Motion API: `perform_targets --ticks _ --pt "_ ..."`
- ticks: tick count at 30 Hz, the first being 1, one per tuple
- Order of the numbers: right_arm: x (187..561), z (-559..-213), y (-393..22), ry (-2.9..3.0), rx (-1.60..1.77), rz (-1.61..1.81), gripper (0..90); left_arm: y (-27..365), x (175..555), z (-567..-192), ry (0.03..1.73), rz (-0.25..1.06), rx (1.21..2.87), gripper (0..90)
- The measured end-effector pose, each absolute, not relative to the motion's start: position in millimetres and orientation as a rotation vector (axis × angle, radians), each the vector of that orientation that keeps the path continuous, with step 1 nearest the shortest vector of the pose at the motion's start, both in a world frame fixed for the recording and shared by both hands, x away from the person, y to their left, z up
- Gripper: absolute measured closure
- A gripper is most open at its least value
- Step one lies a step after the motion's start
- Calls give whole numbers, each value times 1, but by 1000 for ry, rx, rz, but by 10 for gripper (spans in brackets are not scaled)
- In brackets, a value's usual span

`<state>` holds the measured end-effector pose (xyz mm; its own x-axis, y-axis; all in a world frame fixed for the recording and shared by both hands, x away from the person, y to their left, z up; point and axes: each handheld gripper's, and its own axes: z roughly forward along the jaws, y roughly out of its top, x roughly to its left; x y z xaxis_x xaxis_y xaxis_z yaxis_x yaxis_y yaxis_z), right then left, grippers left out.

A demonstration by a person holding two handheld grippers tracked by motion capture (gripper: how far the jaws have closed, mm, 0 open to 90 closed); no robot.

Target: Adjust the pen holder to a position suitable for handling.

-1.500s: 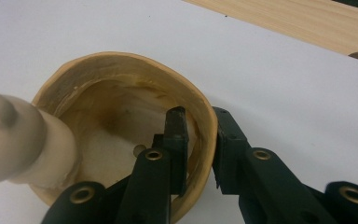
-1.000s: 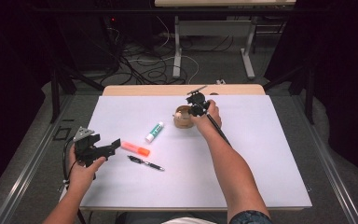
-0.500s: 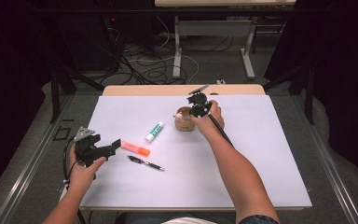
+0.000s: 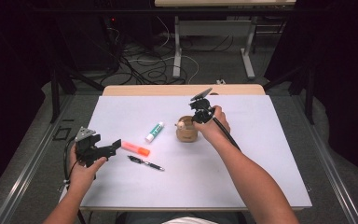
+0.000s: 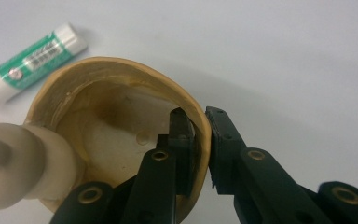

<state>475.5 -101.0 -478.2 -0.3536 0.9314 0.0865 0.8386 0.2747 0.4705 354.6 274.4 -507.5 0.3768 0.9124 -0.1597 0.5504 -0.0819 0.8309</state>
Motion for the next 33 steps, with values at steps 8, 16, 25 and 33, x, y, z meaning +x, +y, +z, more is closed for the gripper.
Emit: perform_targets --ticks 8,16,25,33 --pt "452 -478 -98 2400 1639 645 815 274 354 -507 1284 518 1760 60" --pt "427 -481 -97 2406 1612 714 816 272 354 -507 1283 514 1760 60" --pt "402 -490 -98 2403 1632 733 816 270 354 -507 1275 514 1761 60" --pt "384 -492 -97 2450 1648 682 816 269 354 -508 1274 519 1771 60"
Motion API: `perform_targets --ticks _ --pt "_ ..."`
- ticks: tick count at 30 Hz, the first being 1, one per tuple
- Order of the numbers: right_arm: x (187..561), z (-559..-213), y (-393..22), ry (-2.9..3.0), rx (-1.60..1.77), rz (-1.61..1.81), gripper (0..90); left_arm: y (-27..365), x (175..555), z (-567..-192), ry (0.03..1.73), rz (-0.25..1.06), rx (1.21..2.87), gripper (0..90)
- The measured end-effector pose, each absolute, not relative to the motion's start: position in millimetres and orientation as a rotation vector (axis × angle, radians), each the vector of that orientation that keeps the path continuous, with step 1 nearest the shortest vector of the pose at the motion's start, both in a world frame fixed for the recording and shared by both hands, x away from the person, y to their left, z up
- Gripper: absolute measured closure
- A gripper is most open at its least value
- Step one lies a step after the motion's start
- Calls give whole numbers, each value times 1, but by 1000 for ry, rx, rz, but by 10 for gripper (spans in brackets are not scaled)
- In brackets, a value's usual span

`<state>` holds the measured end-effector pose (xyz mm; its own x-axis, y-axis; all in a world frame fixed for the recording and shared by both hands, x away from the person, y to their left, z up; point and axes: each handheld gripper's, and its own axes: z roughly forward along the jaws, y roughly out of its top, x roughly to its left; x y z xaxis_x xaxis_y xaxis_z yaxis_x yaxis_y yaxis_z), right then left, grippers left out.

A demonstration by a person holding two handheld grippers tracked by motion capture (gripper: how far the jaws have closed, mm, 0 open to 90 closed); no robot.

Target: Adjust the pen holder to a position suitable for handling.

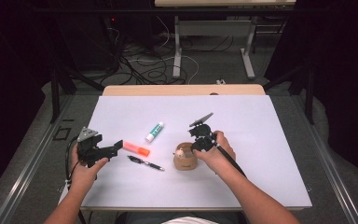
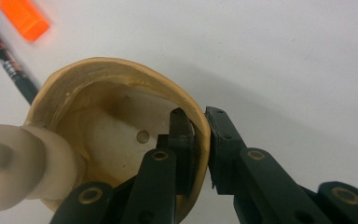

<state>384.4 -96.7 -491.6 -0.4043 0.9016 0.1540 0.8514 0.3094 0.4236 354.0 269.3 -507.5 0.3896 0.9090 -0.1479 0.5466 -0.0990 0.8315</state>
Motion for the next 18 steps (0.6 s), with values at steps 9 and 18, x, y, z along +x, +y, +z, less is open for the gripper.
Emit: perform_targets --ticks 9,18 --pt "366 -478 -97 2596 1670 307 814 269 354 -507 1269 517 1775 61" --pt "350 -489 -98 2418 1688 609 815 268 354 -508 1270 517 1773 61"
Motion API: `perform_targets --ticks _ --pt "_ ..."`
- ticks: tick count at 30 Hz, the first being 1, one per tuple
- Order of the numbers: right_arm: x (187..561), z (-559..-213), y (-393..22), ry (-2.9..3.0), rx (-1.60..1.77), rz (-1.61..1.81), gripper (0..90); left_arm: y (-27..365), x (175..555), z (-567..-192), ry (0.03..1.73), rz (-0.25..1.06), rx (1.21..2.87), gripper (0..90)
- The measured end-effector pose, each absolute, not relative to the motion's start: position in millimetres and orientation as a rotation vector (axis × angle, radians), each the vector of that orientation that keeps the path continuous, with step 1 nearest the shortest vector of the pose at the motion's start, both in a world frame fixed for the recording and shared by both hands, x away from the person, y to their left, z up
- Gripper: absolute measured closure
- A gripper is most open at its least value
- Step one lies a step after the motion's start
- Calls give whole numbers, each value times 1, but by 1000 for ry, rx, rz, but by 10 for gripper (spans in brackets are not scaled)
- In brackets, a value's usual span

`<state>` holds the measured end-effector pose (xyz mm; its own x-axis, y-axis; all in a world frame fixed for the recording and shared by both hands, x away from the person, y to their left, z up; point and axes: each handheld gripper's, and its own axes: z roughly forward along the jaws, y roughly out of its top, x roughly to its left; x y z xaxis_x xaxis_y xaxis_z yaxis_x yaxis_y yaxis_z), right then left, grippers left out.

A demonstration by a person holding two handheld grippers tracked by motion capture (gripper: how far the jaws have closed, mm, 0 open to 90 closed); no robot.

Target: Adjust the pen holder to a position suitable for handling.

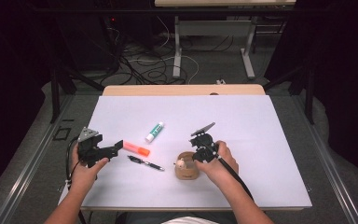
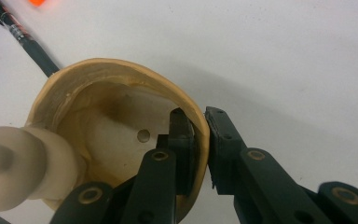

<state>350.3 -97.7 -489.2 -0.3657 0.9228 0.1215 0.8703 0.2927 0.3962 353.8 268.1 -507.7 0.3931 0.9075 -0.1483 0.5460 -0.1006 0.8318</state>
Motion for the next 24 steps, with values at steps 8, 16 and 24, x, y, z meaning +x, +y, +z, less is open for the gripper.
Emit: perform_targets --ticks 8,16,24 --pt "347 -495 -100 2415 1715 627 810 267 354 -508 1268 517 1779 61" --pt "346 -497 -100 2428 1652 654 811 267 354 -508 1270 509 1788 61" --pt "348 -496 -103 2452 1681 677 747 267 354 -508 1272 509 1789 61"
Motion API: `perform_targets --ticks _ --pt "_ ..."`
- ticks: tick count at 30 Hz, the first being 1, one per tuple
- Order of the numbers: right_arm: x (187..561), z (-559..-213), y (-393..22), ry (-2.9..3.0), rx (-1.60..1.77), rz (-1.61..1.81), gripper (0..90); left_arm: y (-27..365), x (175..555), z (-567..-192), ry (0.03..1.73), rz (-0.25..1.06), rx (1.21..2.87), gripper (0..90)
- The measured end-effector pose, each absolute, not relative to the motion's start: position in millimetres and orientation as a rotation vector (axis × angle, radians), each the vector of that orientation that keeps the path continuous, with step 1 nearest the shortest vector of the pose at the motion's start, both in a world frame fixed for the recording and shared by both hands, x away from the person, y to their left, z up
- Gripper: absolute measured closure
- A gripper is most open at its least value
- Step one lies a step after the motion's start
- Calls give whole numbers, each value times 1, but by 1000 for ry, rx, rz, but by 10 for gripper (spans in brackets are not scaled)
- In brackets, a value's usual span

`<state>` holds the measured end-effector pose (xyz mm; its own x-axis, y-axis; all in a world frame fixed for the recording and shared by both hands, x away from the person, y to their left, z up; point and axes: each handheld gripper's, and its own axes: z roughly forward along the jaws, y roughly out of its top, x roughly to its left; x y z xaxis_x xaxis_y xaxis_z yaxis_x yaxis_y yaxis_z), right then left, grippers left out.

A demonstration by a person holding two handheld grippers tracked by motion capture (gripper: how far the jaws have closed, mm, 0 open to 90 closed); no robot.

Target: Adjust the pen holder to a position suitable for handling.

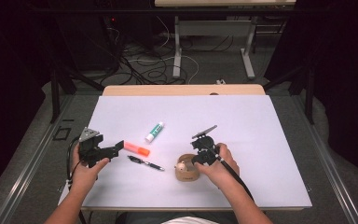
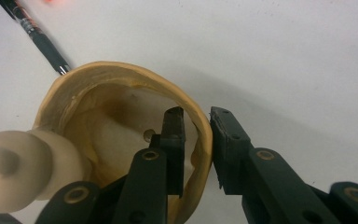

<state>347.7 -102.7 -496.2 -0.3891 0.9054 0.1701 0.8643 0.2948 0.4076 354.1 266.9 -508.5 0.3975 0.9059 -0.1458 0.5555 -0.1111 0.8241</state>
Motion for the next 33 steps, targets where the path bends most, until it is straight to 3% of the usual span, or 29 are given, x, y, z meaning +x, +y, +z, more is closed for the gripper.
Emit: perform_targets --ticks 19,33 --pt "344 -481 -115 2493 1536 929 605 267 354 -509 1273 513 1793 62" --pt "333 -476 -164 2368 1321 1270 476 265 356 -512 1275 532 1825 62"
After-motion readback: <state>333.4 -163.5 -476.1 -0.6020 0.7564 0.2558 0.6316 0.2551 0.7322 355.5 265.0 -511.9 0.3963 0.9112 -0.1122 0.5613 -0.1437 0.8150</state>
